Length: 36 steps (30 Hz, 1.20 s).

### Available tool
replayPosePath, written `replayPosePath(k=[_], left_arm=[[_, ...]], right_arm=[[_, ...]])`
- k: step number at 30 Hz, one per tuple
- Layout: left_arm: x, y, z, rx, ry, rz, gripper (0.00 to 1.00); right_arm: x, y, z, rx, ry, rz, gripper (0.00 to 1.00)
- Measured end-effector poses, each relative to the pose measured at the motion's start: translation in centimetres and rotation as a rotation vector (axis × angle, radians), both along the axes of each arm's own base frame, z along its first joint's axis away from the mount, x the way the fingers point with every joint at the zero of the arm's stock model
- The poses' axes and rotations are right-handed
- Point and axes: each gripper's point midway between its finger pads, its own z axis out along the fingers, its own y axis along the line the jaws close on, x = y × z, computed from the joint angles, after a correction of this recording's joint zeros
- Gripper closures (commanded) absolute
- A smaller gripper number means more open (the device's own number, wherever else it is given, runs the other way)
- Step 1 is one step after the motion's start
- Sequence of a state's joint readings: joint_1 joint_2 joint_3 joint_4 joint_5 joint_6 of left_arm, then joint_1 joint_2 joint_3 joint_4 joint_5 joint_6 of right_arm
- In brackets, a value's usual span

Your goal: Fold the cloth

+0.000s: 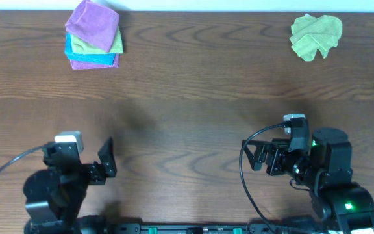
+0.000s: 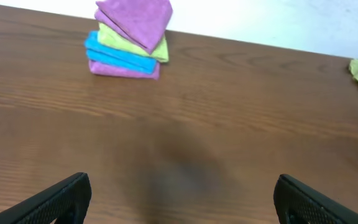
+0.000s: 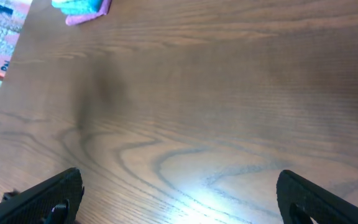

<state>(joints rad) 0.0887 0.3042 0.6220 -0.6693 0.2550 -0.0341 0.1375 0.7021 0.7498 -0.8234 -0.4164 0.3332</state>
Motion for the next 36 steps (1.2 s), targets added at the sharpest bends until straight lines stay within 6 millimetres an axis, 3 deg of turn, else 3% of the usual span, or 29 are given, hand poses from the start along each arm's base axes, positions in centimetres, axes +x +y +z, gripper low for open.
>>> replayPosePath(k=[18,36], left_arm=[[-1.5,-1.1,-9.6,-0.018,0.089,-0.045,0.05],[-3.9,-2.1,-12.7,0.051,0.208,-0.141,0.05]], right_arm=[[0.0,0.0,0.0,-0.001,-0.001,-0.001,0.01],[0.0,0.0,0.0,-0.001,-0.001,-0.001,0.01]])
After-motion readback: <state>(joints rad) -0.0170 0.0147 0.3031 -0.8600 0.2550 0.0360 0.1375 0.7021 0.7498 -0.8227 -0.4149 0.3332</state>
